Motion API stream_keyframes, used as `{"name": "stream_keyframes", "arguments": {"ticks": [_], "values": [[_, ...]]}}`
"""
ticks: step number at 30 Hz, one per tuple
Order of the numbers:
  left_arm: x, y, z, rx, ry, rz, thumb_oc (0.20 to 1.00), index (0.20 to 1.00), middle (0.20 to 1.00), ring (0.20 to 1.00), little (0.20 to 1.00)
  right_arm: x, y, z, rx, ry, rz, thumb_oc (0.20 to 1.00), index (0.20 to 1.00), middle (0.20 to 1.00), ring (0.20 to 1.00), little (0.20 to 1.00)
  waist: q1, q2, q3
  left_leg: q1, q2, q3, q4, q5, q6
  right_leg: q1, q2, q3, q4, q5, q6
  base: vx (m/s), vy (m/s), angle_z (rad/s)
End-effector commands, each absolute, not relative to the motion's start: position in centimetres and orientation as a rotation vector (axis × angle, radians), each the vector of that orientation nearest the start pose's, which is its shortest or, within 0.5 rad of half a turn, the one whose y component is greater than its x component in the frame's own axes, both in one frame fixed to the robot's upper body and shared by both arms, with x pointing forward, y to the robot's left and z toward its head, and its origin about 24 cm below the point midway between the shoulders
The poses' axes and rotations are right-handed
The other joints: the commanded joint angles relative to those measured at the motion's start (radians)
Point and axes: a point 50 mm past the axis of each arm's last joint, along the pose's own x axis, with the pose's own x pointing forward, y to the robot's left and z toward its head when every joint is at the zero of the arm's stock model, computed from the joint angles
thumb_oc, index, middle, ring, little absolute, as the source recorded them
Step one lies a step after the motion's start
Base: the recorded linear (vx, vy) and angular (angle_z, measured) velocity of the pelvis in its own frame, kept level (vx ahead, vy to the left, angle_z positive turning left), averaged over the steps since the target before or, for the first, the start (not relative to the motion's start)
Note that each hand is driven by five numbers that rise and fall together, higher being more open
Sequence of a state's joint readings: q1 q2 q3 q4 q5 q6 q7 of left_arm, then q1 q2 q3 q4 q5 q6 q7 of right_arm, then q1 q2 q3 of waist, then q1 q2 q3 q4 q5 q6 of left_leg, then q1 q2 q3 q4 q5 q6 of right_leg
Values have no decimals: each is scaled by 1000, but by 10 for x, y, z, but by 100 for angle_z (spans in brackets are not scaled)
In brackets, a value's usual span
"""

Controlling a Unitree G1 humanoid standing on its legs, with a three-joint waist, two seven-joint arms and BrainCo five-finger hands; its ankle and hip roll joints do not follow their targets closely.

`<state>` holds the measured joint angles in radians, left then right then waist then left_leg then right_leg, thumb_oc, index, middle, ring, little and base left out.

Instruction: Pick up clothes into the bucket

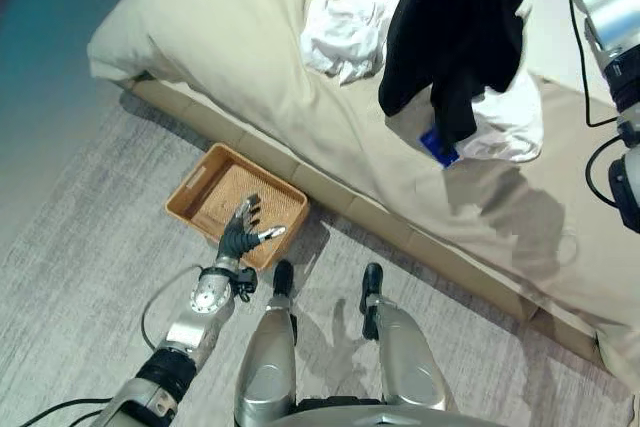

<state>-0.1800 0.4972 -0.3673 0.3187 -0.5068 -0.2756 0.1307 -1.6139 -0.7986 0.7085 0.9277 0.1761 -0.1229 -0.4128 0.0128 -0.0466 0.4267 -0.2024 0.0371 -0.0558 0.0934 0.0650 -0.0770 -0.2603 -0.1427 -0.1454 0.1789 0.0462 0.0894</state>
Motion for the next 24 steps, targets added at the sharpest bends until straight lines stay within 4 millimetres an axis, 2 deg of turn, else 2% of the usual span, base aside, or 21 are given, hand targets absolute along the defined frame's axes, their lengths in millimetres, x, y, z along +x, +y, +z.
{"name": "stream_keyframes", "arguments": {"ticks": [1,3,4,5,6,7,9,12,16,17,23,24], "values": [[277,195,71,16,-169,-156,1000,1000,1000,1000,1000,358,-209,434,-780,-903,-456,200,200,200,200,200,-6,-35,-151,47,-21,27,50,-92,-1,88,4,12,-5,-51,48,58,24,-5],[285,191,102,25,-271,-201,1000,1000,1000,1000,1000,362,-206,427,-766,-879,-414,200,200,200,200,200,-15,-37,-188,80,-16,40,32,-93,-3,125,7,13,-38,-43,52,85,18,-4],[291,188,132,44,-378,-234,1000,1000,1000,1000,1000,365,-202,420,-770,-861,-367,200,200,200,200,200,-25,-40,-224,112,-8,52,22,-102,-4,158,12,18,-62,-42,55,69,11,-11],[291,188,132,45,-378,-235,1000,1000,1000,1000,1000,365,-202,420,-769,-861,-368,200,200,200,200,200,-24,-42,-224,111,-9,53,20,-97,-4,157,11,18,-65,-38,55,95,-3,-16],[298,181,163,70,-479,-278,1000,1000,1000,1000,1000,367,-197,411,-771,-839,-298,200,200,200,200,200,-35,-46,-259,140,-4,65,5,-100,-3,181,12,26,-85,-33,56,39,-3,-15],[298,181,163,70,-478,-279,1000,1000,1000,1000,1000,367,-198,411,-771,-838,-299,200,200,200,200,200,-33,-47,-258,142,-4,65,3,-100,-4,183,13,26,-87,-32,56,66,-8,-17],[302,172,197,119,-586,-327,1000,1000,1000,1000,1000,368,-193,402,-772,-820,-227,200,200,200,200,200,-46,-48,-292,169,2,78,-20,-98,-4,205,15,30,-107,-26,59,47,-8,-17],[313,153,220,143,-640,-394,1000,1000,1000,1000,1000,365,-191,392,-793,-799,-142,200,200,200,200,200,-60,-50,-328,209,10,95,-60,-89,-5,237,20,29,-139,-17,63,38,-12,-12],[326,130,237,181,-666,-437,1000,1000,1000,1000,1000,357,-181,383,-825,-805,-31,200,200,200,200,200,-78,-47,-358,244,13,113,-88,-82,-6,264,20,31,-160,-9,68,21,9,-14],[334,120,237,187,-641,-455,1000,1000,1000,1000,1000,353,-174,379,-822,-814,30,200,200,200,200,200,-86,-45,-368,256,13,118,-90,-83,-4,276,20,33,-162,-8,69,11,9,-15],[348,99,229,221,-571,-497,1000,1000,1000,1000,1000,339,-157,375,-827,-858,159,200,200,200,200,200,-96,-39,-384,276,9,127,-91,-90,0,297,17,38,-169,-7,71,2,14,-13],[351,93,222,223,-530,-515,1000,1000,1000,1000,1000,333,-149,373,-806,-881,213,200,200,200,200,200,-101,-35,-389,280,9,128,-91,-90,0,301,18,38,-171,-7,72,0,0,0]]}}
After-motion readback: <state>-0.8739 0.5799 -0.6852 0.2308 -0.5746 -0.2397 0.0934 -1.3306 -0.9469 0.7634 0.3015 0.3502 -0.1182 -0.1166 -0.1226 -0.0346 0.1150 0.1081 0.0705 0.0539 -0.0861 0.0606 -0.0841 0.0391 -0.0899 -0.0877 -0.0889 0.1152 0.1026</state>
